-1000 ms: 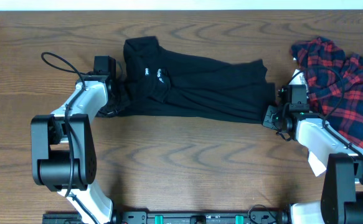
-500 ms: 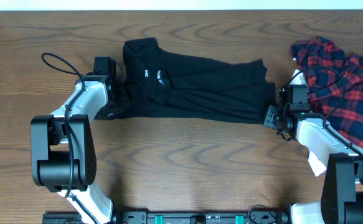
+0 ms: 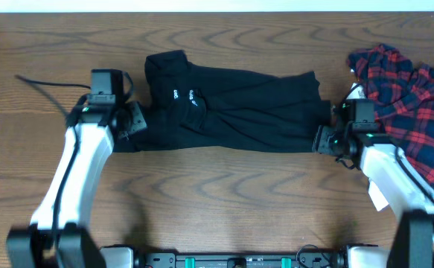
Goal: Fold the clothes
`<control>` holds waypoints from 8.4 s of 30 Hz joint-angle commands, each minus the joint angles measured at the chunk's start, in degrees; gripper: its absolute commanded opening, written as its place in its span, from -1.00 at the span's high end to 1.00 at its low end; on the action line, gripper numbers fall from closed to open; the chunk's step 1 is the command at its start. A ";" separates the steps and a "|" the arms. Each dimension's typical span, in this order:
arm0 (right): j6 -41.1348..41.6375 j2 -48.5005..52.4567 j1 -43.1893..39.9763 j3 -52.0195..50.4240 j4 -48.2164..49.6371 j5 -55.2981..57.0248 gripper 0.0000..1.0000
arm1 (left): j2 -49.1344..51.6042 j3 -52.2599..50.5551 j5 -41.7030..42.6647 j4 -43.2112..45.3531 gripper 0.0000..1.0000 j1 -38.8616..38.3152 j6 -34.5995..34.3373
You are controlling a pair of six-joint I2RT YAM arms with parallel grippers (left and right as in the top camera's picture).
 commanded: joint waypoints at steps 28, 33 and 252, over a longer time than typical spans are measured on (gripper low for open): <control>-7.78 7.06 5.75 35.12 -13.86 0.39 -0.99 | 13.38 22.36 7.78 8.11 -0.54 0.04 2.84; -7.80 17.38 5.73 43.32 -18.88 0.37 -0.99 | 22.03 31.26 10.05 5.27 -0.56 0.11 2.84; 13.97 49.48 -4.76 46.82 -6.34 -24.57 0.68 | 57.81 40.46 40.98 16.70 0.84 7.78 -15.15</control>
